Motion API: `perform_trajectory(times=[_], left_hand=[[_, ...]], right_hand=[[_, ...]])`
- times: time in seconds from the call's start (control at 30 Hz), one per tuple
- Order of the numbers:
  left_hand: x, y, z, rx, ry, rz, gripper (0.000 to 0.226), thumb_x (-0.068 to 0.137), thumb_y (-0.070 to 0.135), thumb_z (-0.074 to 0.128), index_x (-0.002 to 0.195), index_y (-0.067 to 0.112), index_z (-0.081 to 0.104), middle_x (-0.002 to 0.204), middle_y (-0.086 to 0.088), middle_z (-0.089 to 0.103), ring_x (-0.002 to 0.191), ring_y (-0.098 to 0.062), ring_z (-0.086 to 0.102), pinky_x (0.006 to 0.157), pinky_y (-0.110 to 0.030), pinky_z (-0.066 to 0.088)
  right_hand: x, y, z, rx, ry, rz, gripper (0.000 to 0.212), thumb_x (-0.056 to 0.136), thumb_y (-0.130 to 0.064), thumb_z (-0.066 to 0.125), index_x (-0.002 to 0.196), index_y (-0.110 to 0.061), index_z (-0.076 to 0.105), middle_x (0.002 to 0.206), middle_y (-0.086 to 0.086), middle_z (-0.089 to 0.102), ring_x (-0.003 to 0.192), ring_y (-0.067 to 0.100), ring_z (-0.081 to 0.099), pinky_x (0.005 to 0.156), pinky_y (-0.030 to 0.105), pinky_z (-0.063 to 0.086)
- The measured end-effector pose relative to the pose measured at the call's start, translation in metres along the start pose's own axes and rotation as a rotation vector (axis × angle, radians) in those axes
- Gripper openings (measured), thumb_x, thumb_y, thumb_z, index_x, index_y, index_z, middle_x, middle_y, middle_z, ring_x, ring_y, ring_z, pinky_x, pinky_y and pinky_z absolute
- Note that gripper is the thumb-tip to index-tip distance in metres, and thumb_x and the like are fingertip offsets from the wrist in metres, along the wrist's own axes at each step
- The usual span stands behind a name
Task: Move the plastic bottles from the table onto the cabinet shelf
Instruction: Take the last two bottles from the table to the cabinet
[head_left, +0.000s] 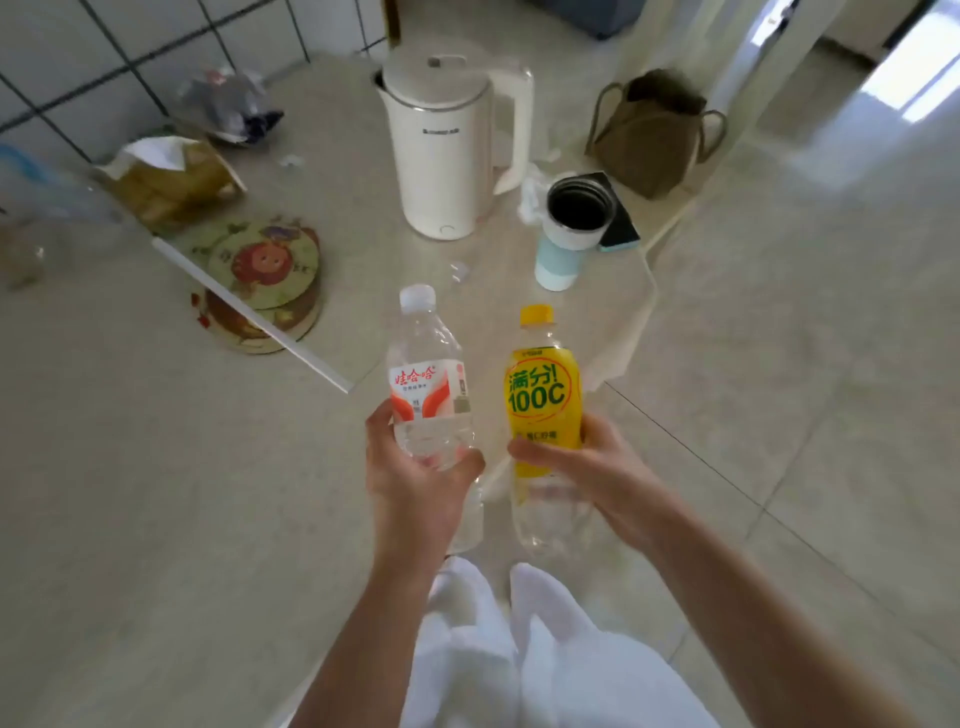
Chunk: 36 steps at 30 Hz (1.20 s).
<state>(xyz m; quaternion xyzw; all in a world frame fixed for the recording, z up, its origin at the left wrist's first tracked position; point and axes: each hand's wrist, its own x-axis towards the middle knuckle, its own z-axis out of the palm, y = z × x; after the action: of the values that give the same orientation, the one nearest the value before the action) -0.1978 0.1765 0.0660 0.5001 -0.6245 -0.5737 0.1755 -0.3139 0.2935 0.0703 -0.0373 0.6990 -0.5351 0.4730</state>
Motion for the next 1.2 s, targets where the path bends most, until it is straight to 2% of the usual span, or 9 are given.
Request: perform_trajectory(times=[0.03, 0.1, 0.23, 0.4, 0.53, 0.67, 0.8, 1.03, 1.2], left_hand=[[-0.007, 0.002, 0.011, 0.024, -0.018, 0.032, 0.072, 0.05, 0.025, 0.083, 0.109, 0.04, 0.044, 0.115, -0.004, 0.063, 0.09, -0.018, 0.071, 0.079, -0.041, 0.059], [-0.02, 0.006, 0.031, 0.083, -0.054, 0.107, 0.072, 0.047, 0.034, 0.079, 0.11, 0.04, 0.044, 0.115, -0.003, 0.061, 0.097, -0.025, 0.068, 0.081, -0.048, 0.058], [-0.034, 0.012, 0.065, 0.138, -0.206, 0.227, 0.07, 0.049, 0.023, 0.079, 0.107, 0.04, 0.044, 0.114, -0.004, 0.058, 0.099, -0.026, 0.065, 0.082, -0.045, 0.057], [-0.042, 0.017, 0.102, 0.229, -0.489, 0.259, 0.072, 0.05, 0.024, 0.081, 0.1, 0.054, 0.04, 0.118, 0.0, 0.057, 0.101, -0.022, 0.065, 0.083, -0.043, 0.058], [-0.056, 0.014, 0.131, 0.329, -0.72, 0.324, 0.072, 0.047, 0.028, 0.08, 0.103, 0.053, 0.041, 0.118, 0.002, 0.057, 0.103, -0.022, 0.065, 0.083, -0.046, 0.058], [-0.089, 0.008, 0.152, 0.4, -0.927, 0.423, 0.079, 0.049, 0.028, 0.08, 0.118, 0.039, 0.043, 0.117, 0.001, 0.059, 0.102, -0.021, 0.066, 0.083, -0.045, 0.058], [-0.131, 0.001, 0.17, 0.449, -1.126, 0.511, 0.086, 0.048, 0.031, 0.078, 0.126, 0.032, 0.042, 0.118, 0.001, 0.059, 0.102, -0.021, 0.065, 0.085, -0.046, 0.057], [-0.224, -0.033, 0.182, 0.549, -1.388, 0.609, 0.081, 0.055, 0.015, 0.085, 0.121, 0.037, 0.043, 0.109, 0.004, 0.063, 0.094, -0.019, 0.066, 0.084, -0.044, 0.056], [-0.309, -0.071, 0.174, 0.582, -1.566, 0.611, 0.084, 0.058, 0.007, 0.085, 0.125, 0.034, 0.044, 0.108, 0.006, 0.063, 0.089, -0.011, 0.066, 0.074, -0.026, 0.053]], right_hand=[[-0.009, 0.005, -0.013, 0.022, 0.035, -0.006, 0.039, 0.069, -0.023, 0.083, 0.105, -0.021, 0.068, 0.097, 0.004, 0.076, 0.094, 0.024, 0.072, 0.09, 0.059, 0.053], [-0.026, 0.015, -0.035, 0.079, 0.115, -0.015, 0.043, 0.065, -0.025, 0.084, 0.105, -0.022, 0.068, 0.097, 0.003, 0.076, 0.094, 0.024, 0.072, 0.091, 0.058, 0.052], [-0.053, 0.035, -0.067, 0.239, 0.301, -0.013, 0.032, 0.073, -0.015, 0.08, 0.103, -0.021, 0.068, 0.101, 0.006, 0.075, 0.099, 0.028, 0.07, 0.094, 0.058, 0.05], [-0.084, 0.057, -0.088, 0.414, 0.558, -0.027, 0.031, 0.071, -0.016, 0.082, 0.099, -0.019, 0.07, 0.097, 0.005, 0.076, 0.098, 0.029, 0.07, 0.092, 0.056, 0.052], [-0.108, 0.086, -0.091, 0.585, 0.78, -0.031, 0.048, 0.057, -0.03, 0.085, 0.101, -0.017, 0.071, 0.096, 0.006, 0.076, 0.095, 0.028, 0.071, 0.09, 0.055, 0.054], [-0.141, 0.12, -0.087, 0.848, 0.977, -0.003, 0.032, 0.07, -0.018, 0.082, 0.1, -0.011, 0.073, 0.096, 0.013, 0.076, 0.092, 0.033, 0.072, 0.088, 0.059, 0.053], [-0.182, 0.156, -0.083, 1.03, 1.16, 0.022, 0.031, 0.069, -0.017, 0.082, 0.098, -0.011, 0.073, 0.094, 0.012, 0.076, 0.085, 0.032, 0.072, 0.088, 0.058, 0.054], [-0.267, 0.228, -0.062, 1.224, 1.433, 0.022, 0.031, 0.07, -0.017, 0.082, 0.099, -0.013, 0.072, 0.089, 0.008, 0.076, 0.081, 0.025, 0.07, 0.09, 0.055, 0.054], [-0.337, 0.286, -0.046, 1.328, 1.571, 0.038, 0.035, 0.067, -0.019, 0.084, 0.099, -0.014, 0.071, 0.092, 0.01, 0.076, 0.083, 0.028, 0.072, 0.088, 0.054, 0.055]])
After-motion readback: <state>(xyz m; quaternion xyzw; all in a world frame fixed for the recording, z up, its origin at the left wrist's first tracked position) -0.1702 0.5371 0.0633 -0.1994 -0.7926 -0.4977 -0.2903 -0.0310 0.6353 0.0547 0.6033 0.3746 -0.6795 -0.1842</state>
